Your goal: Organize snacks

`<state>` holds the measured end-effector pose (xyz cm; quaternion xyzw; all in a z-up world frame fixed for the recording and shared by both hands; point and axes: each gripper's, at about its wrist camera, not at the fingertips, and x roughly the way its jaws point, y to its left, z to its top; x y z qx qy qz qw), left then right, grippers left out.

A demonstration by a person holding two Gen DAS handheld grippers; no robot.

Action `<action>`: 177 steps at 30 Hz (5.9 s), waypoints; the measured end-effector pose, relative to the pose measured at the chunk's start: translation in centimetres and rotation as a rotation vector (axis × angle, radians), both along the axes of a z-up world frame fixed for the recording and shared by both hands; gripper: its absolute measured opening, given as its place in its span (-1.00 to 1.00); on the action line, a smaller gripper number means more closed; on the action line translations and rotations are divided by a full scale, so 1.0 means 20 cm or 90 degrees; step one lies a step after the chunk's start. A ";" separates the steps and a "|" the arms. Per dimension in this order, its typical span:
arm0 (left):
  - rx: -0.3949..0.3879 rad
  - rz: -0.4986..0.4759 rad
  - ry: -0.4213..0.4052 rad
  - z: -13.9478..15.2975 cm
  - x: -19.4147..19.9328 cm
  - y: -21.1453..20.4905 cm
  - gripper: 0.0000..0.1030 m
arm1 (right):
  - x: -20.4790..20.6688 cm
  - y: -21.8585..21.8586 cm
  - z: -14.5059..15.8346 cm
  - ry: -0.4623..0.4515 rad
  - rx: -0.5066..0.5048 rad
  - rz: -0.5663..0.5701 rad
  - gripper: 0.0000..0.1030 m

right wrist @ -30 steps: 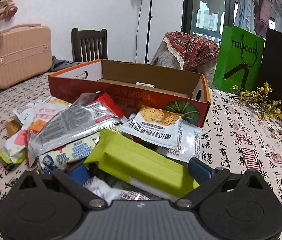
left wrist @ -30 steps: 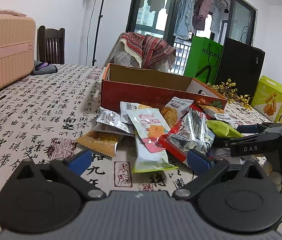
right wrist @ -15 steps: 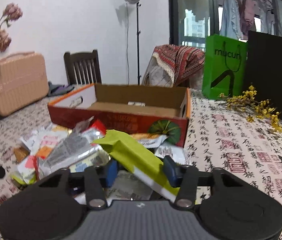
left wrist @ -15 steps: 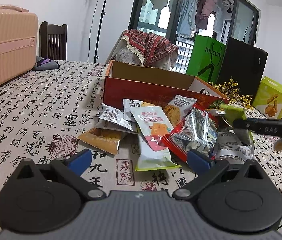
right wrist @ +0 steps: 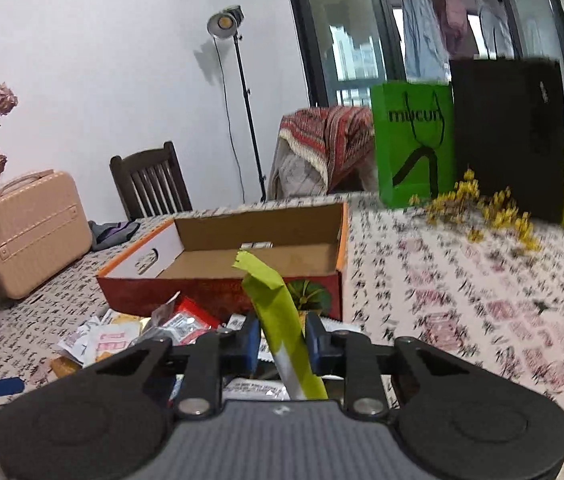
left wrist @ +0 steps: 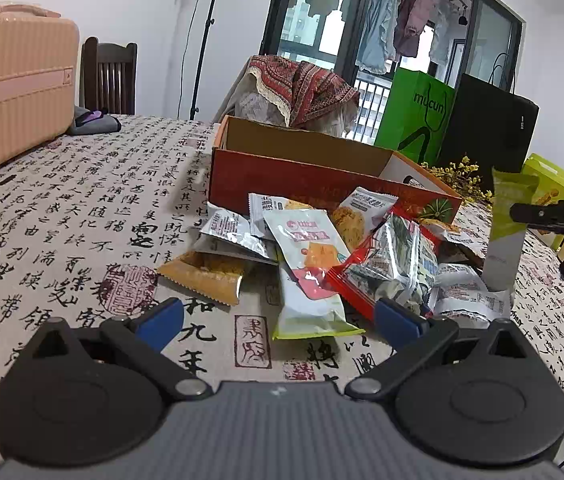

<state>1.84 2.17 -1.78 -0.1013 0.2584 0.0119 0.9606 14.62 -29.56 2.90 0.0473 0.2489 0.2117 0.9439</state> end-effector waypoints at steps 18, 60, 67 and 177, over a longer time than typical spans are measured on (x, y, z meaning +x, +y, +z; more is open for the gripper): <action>-0.003 0.020 0.006 -0.01 0.01 0.04 1.00 | 0.17 0.10 -0.18 0.032 -0.010 -0.008 -0.54; 0.152 0.161 0.091 0.00 0.60 -0.28 1.00 | 0.12 -0.12 -0.35 0.000 0.217 -0.006 -0.63; 0.126 0.133 0.094 0.00 0.55 -0.21 0.69 | 0.11 -0.11 -0.35 -0.001 0.219 -0.003 -0.62; 0.104 -0.167 0.097 -0.07 0.17 0.28 0.33 | -0.08 0.01 -0.27 0.018 0.017 -0.040 -0.25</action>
